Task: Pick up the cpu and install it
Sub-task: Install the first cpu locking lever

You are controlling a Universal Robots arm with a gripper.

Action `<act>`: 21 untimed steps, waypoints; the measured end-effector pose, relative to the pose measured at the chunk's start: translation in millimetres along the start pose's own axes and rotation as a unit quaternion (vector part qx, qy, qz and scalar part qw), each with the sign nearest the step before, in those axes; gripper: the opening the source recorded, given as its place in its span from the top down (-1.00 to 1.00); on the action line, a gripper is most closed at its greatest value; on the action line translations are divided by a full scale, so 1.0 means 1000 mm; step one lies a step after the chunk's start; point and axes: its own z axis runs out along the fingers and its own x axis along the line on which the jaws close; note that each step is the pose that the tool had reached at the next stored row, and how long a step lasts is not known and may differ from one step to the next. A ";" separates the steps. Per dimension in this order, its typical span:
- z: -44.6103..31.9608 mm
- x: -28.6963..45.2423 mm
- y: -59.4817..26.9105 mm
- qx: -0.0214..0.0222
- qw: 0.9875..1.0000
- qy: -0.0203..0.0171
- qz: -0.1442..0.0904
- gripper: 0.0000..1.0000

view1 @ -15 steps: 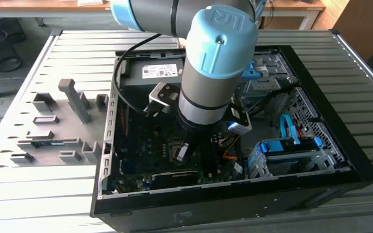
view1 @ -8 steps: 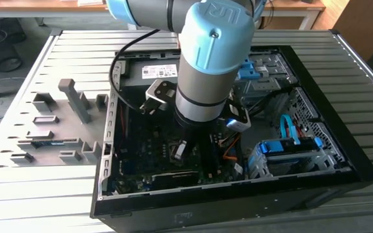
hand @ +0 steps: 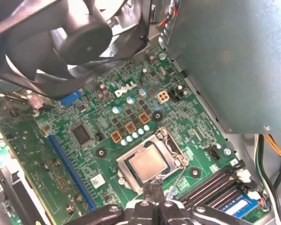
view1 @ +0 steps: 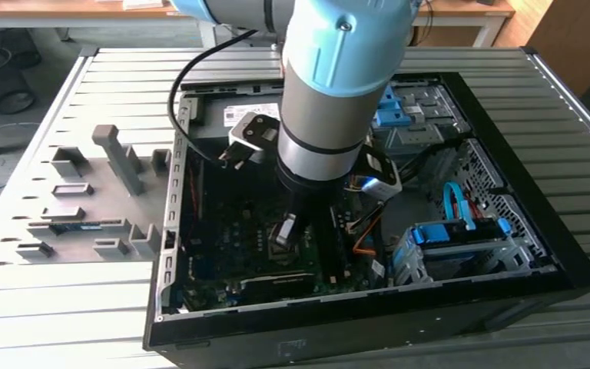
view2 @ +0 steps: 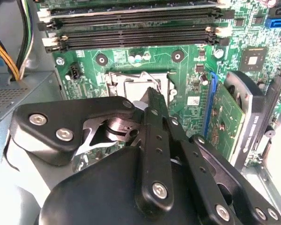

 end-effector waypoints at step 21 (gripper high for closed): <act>-0.0281 -0.0036 -0.0027 -0.011 1.000 -0.004 -0.013 0.80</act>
